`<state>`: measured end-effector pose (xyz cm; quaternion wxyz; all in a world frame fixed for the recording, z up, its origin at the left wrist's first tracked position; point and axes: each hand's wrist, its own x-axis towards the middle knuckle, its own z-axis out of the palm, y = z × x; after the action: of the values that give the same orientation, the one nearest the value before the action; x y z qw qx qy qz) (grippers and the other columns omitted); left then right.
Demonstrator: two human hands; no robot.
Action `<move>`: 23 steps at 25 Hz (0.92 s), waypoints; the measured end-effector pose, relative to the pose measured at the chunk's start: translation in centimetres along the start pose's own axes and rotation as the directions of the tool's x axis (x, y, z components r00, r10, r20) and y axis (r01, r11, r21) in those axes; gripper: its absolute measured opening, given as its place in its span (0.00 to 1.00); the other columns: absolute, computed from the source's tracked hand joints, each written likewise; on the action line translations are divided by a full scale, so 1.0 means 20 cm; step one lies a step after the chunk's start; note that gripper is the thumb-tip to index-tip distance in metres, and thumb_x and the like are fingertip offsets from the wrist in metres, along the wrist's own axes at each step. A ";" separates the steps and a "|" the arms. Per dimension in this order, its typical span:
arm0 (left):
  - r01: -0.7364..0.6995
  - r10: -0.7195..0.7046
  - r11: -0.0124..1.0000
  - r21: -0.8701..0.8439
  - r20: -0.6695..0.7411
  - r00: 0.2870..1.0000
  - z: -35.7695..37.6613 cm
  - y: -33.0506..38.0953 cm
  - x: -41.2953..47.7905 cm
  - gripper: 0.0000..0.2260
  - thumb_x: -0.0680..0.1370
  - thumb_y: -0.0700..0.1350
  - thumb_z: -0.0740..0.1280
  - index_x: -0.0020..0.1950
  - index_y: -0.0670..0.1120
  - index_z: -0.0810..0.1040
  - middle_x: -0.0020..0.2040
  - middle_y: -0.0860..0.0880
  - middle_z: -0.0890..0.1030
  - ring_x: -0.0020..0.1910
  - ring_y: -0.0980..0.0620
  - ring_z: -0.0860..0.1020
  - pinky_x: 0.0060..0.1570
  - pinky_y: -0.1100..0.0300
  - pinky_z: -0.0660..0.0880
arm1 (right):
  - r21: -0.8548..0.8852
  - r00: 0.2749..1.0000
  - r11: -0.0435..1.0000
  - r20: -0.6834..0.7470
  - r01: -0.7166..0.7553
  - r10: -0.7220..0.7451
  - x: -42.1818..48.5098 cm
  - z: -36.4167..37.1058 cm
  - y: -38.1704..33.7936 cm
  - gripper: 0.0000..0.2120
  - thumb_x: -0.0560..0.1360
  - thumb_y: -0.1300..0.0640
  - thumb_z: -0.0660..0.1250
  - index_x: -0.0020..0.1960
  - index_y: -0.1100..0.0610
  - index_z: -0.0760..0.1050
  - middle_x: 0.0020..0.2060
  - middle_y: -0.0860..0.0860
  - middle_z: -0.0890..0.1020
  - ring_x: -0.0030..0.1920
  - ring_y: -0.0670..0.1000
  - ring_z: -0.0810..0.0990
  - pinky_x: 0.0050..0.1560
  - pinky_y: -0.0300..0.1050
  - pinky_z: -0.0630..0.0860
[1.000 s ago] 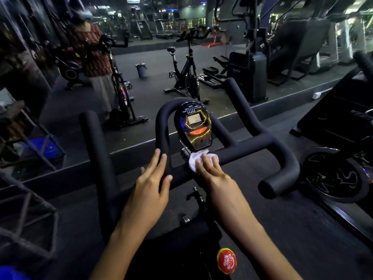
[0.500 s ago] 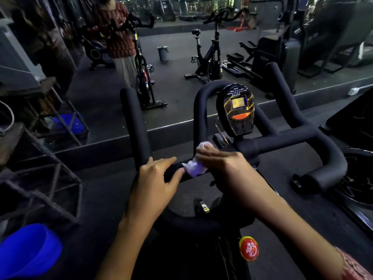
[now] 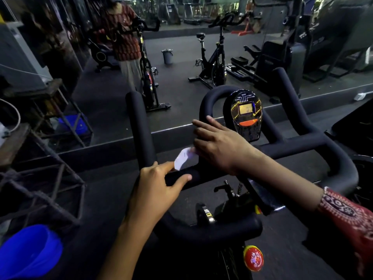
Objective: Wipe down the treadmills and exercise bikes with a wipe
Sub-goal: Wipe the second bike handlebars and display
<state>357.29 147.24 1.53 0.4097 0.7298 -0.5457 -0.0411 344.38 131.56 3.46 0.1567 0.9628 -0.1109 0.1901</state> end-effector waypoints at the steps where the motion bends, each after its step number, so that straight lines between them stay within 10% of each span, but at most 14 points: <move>1: -0.028 0.028 1.000 -0.008 -0.011 1.000 0.00 0.01 0.00 0.12 0.67 0.47 0.78 0.48 0.45 0.85 0.41 0.49 0.85 0.44 0.52 0.82 0.58 0.69 0.68 | 0.072 1.000 0.997 0.003 -0.014 0.014 0.00 0.02 -0.02 0.18 0.77 0.54 0.55 0.44 0.63 0.80 0.47 0.61 0.82 0.65 0.64 0.74 0.69 0.61 0.62; 6: -0.007 0.007 0.999 -0.048 0.001 1.000 -0.02 0.00 0.01 0.18 0.66 0.48 0.78 0.54 0.44 0.84 0.48 0.50 0.85 0.47 0.56 0.82 0.51 0.68 0.74 | 0.452 0.981 0.889 0.127 0.073 -0.145 -0.09 -0.08 -0.01 0.11 0.75 0.60 0.63 0.49 0.64 0.82 0.48 0.60 0.84 0.61 0.63 0.77 0.67 0.60 0.65; 8: 0.014 -0.014 0.999 -0.046 0.007 1.000 -0.02 -0.01 0.02 0.20 0.65 0.49 0.78 0.55 0.44 0.83 0.48 0.50 0.84 0.48 0.59 0.80 0.48 0.78 0.70 | 0.396 0.991 0.918 0.121 0.003 -0.055 -0.06 -0.16 0.06 0.10 0.70 0.66 0.65 0.47 0.60 0.82 0.45 0.58 0.84 0.50 0.61 0.83 0.50 0.56 0.80; 11: 0.045 -0.044 0.998 -0.052 0.017 0.999 -0.02 0.01 0.03 0.22 0.65 0.50 0.78 0.56 0.46 0.82 0.49 0.53 0.84 0.48 0.65 0.76 0.46 0.84 0.65 | 0.134 0.987 0.987 -0.117 -0.092 0.108 0.03 -0.24 0.07 0.14 0.69 0.64 0.56 0.47 0.63 0.80 0.46 0.59 0.80 0.45 0.61 0.80 0.31 0.55 0.77; 17: 0.047 -0.044 0.996 -0.070 0.042 0.998 -0.02 -0.01 0.05 0.22 0.62 0.48 0.80 0.55 0.46 0.83 0.46 0.52 0.84 0.42 0.72 0.75 0.45 0.82 0.67 | 0.099 1.000 0.995 0.020 0.013 -0.015 -0.05 0.02 -0.09 0.20 0.74 0.52 0.55 0.44 0.64 0.81 0.46 0.59 0.80 0.59 0.64 0.76 0.68 0.62 0.59; 20: 0.062 -0.058 0.995 -0.077 0.058 0.997 -0.03 0.00 0.06 0.22 0.63 0.47 0.80 0.55 0.47 0.83 0.46 0.55 0.83 0.43 0.71 0.75 0.46 0.82 0.68 | 0.205 0.983 0.975 0.139 0.086 -0.116 -0.10 -0.01 -0.06 0.22 0.78 0.52 0.52 0.48 0.63 0.81 0.52 0.58 0.82 0.65 0.63 0.73 0.73 0.56 0.49; 23: 0.077 -0.069 0.992 -0.096 0.084 0.994 -0.04 0.01 0.08 0.22 0.63 0.47 0.80 0.56 0.47 0.83 0.42 0.60 0.80 0.44 0.71 0.75 0.47 0.81 0.68 | 0.040 0.955 0.974 0.190 0.223 -0.227 -0.01 -0.10 0.07 0.22 0.74 0.54 0.51 0.50 0.59 0.83 0.55 0.57 0.83 0.62 0.60 0.77 0.69 0.55 0.63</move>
<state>358.10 146.29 2.77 0.4215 0.7258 -0.5318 -0.1126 343.18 130.96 5.46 0.1569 0.9845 -0.0135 0.0773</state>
